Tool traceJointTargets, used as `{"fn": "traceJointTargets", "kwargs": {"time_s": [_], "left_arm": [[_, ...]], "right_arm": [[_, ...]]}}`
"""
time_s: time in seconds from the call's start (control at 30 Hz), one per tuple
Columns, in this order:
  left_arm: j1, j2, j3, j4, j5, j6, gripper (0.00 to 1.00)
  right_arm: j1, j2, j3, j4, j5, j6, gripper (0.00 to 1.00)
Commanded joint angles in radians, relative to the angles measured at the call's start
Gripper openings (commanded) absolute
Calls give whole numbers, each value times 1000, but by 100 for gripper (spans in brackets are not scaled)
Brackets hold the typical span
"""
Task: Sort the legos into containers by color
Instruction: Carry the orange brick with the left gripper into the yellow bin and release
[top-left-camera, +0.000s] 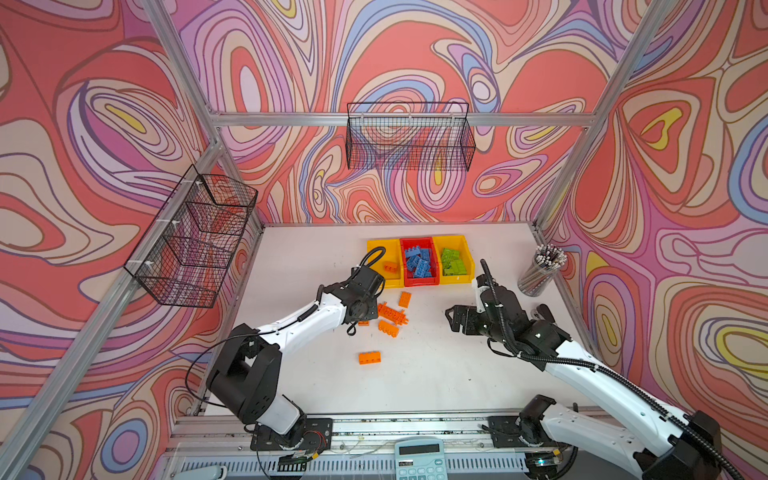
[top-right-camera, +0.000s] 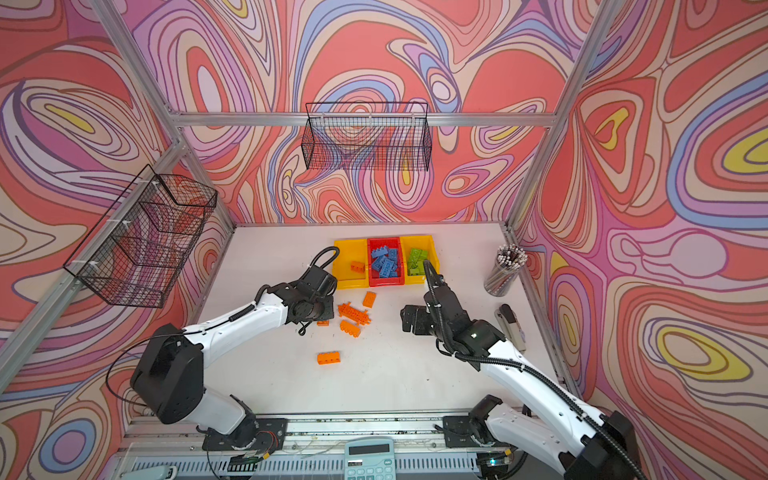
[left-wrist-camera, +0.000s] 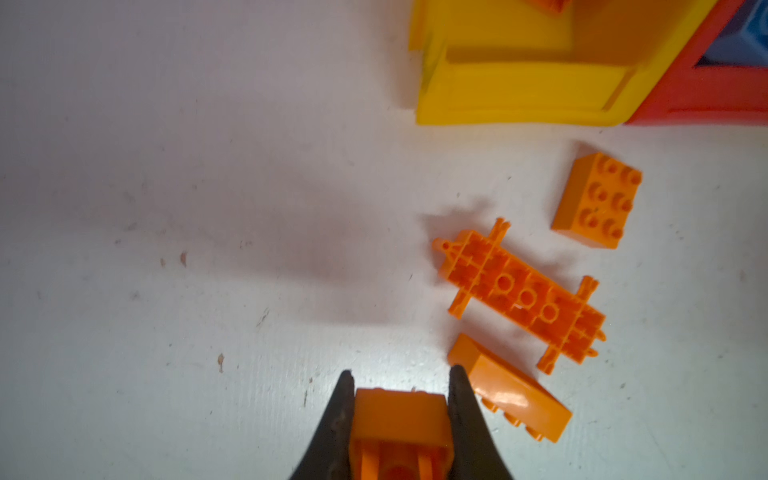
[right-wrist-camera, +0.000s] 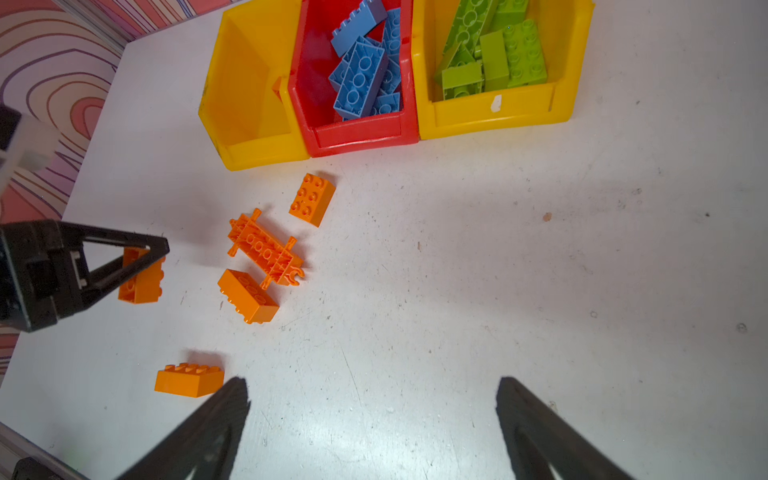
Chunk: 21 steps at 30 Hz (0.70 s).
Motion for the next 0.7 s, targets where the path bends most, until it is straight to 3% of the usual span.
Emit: {"fn": "traceJointTargets", "kwargs": {"time_s": [0.0,0.27,0.53,0.6,0.67], "left_arm": [[0,102,156,-46,-38,62,7],[52,431,650,-101,-11,141,8],[135,656,933,-87,75,145,19],[146,689,981,-95,96,148,33],[154,700,995,-85,141,142,56]], "right_arm": [[6,-15,-10,-14,20,-2,98],[6,-39,-4,-44,39,6,98],[6,-51,12,-80,74,8,98],[6,-47,22,-88,82,4,98],[6,-41,30,-86,82,0,98]]}}
